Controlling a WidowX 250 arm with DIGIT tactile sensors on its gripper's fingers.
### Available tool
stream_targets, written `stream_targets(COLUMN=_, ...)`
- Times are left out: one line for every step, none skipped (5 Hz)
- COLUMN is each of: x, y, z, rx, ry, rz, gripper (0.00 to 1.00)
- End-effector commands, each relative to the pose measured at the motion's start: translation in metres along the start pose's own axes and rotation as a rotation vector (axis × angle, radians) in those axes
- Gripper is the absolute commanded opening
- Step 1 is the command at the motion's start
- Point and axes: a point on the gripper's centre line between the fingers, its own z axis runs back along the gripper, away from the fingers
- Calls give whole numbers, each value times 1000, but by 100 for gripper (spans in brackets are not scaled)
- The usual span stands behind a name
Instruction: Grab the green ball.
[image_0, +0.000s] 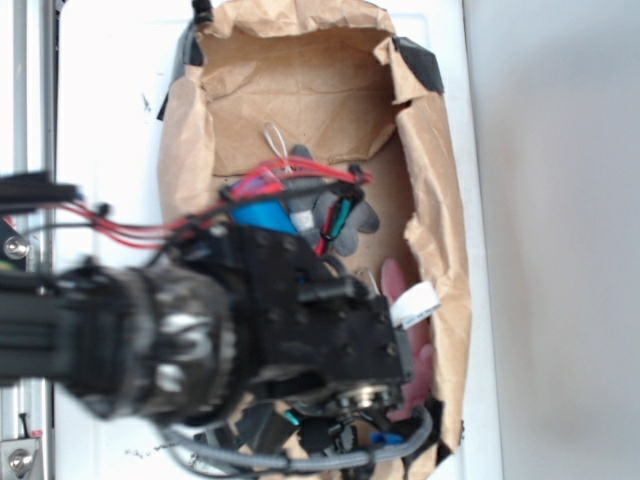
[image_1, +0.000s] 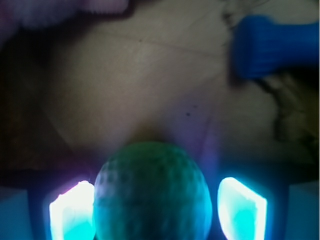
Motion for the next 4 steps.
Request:
stream_targets(x=3, y=9, z=19, rx=-54, ry=21, rz=-26, gripper=0)
stream_targets(x=11, y=23, z=61, rx=-127, ry=-38, rz=34, gripper=0)
stream_targets(x=15, y=44, z=101, rx=-158, ry=-102, rz=86, gripper=0)
stream_targets(x=14, y=62, z=132, rx=-107, ry=-139, rz=70, gripper=0)
